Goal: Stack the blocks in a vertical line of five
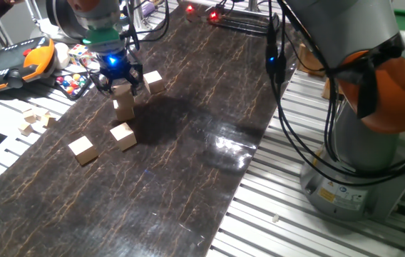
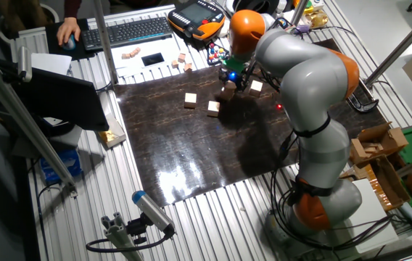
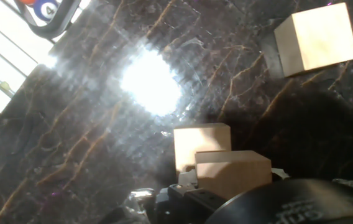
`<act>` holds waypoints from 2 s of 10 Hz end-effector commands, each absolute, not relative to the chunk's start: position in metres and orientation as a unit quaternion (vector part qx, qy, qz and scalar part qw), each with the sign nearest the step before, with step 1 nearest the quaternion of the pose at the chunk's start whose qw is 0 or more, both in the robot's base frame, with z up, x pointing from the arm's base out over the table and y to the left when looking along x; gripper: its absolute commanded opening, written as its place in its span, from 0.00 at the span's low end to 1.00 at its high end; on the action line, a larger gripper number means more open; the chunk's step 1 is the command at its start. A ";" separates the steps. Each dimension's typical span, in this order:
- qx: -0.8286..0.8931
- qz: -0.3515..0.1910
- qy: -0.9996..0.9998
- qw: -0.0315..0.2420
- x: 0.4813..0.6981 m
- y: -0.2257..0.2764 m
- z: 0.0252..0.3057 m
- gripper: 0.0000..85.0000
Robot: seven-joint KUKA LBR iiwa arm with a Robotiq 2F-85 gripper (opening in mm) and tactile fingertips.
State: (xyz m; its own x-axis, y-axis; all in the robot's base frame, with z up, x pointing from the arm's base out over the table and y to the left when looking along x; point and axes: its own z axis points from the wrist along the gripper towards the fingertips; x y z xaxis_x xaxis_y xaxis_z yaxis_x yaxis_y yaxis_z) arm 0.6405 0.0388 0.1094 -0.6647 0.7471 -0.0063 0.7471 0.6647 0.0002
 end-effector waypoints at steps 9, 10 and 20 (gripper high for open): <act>0.398 -0.015 0.917 0.016 0.645 0.042 0.111 0.01; 0.402 -0.013 0.915 0.009 0.645 0.042 0.111 0.01; 0.403 0.001 0.915 0.007 0.664 0.033 0.107 0.01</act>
State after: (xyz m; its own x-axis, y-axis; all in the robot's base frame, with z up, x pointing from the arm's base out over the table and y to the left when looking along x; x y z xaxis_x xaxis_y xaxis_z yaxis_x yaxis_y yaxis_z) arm 0.6645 0.0330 0.1069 -0.6753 0.7374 -0.0129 0.7374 0.6754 0.0074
